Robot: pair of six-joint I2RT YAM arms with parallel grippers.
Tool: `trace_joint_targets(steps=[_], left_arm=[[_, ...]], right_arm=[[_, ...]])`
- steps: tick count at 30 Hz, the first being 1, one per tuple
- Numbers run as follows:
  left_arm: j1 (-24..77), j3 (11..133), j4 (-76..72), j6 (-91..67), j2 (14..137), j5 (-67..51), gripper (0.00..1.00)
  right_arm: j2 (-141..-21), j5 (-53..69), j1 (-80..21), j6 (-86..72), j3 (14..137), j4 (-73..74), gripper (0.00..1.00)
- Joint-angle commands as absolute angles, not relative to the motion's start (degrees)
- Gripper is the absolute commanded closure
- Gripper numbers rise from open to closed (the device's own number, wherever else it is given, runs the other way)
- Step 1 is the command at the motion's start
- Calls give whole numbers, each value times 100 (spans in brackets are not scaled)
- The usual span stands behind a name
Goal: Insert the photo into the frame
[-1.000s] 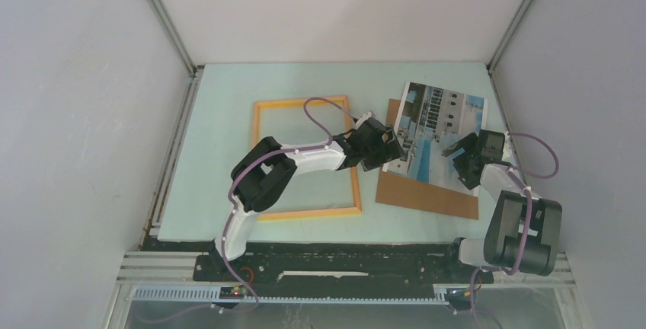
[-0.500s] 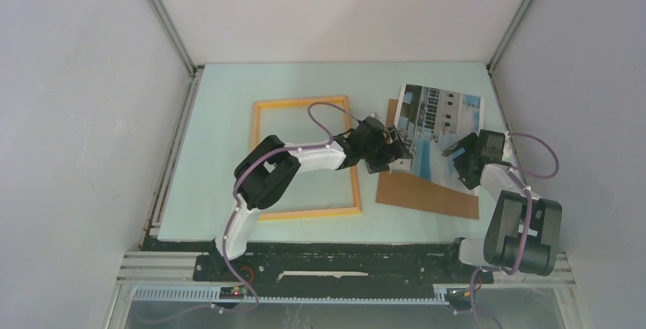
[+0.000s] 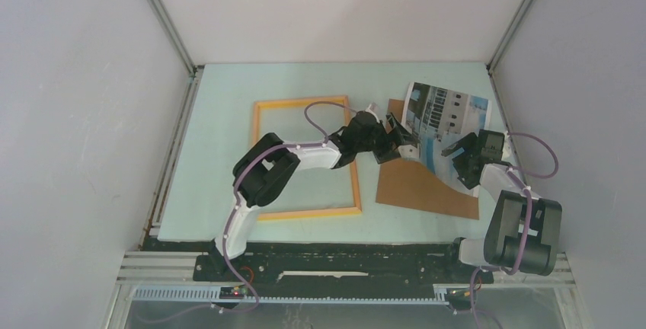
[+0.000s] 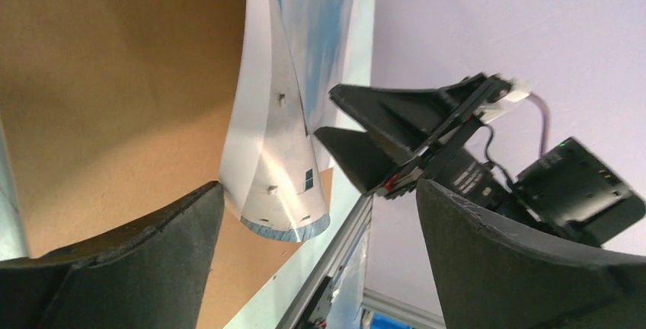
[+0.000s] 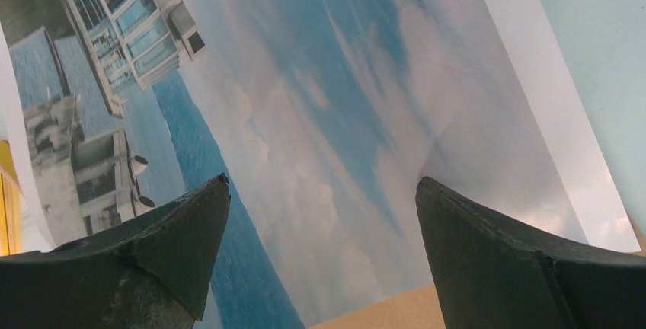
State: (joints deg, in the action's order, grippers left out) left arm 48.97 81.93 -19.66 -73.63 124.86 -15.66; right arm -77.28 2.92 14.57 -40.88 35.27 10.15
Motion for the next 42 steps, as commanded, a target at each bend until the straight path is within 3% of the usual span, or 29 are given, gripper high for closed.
trace_joint_targets(steps=[1,13,21,26,32,39,42], left_arm=[[4735,8324,-2508,-7531,12577,-1709,2],[4552,9313,-2032,-7289,13214,-2371,8],[4559,9042,-3915,-7796,13222,-2786,17],[4595,8939,-4214,-7748,13087,-2765,19],[4596,9142,-3547,-7791,13314,-2706,19],[4588,9836,-1008,-6820,13368,-2105,18],[4553,10035,-678,-6568,13428,-1955,27]], right_arm=[[-7839,277,1419,-4155,3532,1151,0],[-7862,274,1410,-4163,3532,1124,0],[-7927,281,1372,-4168,3533,1081,0],[-7928,262,1349,-4167,3533,1072,0],[-7923,240,1327,-4166,3533,1071,0],[-7920,231,1319,-4157,3533,1080,0],[-7915,237,1319,-4159,3533,1081,0]])
